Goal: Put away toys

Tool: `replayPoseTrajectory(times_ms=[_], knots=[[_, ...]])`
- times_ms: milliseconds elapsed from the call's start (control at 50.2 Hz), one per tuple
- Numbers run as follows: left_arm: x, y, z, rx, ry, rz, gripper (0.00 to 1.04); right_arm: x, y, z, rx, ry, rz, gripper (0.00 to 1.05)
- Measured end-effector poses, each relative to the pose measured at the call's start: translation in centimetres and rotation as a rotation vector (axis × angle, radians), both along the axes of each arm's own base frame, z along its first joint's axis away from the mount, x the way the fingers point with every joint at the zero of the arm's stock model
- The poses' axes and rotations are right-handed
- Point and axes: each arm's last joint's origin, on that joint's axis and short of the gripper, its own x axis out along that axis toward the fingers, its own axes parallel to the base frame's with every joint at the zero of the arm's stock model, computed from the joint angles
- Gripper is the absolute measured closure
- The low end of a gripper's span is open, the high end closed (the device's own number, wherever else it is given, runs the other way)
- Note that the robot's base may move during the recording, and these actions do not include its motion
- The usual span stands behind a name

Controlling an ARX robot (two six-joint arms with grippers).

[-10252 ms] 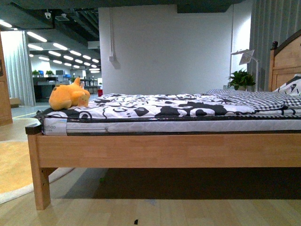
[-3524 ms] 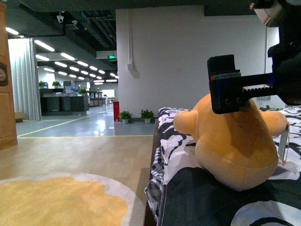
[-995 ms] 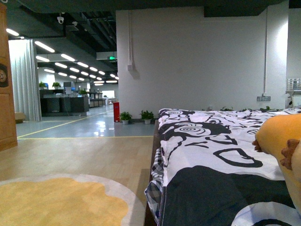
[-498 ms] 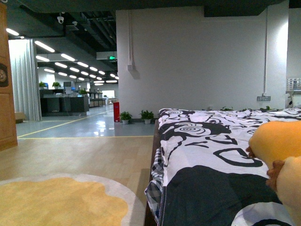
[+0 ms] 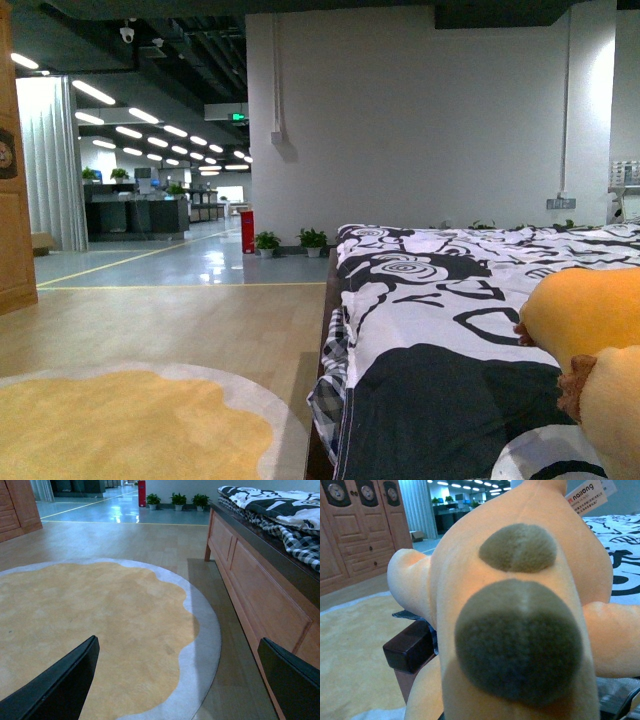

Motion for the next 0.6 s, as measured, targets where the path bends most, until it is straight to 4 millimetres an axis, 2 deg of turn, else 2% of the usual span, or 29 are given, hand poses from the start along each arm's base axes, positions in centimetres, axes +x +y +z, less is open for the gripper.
replayPoseTrajectory(times_ms=[597], knots=[[0.0,0.01,0.0,0.0,0.0,0.0,0.06,-0.02,0.01,0.01,0.002,-0.001,-0.004,0.97]])
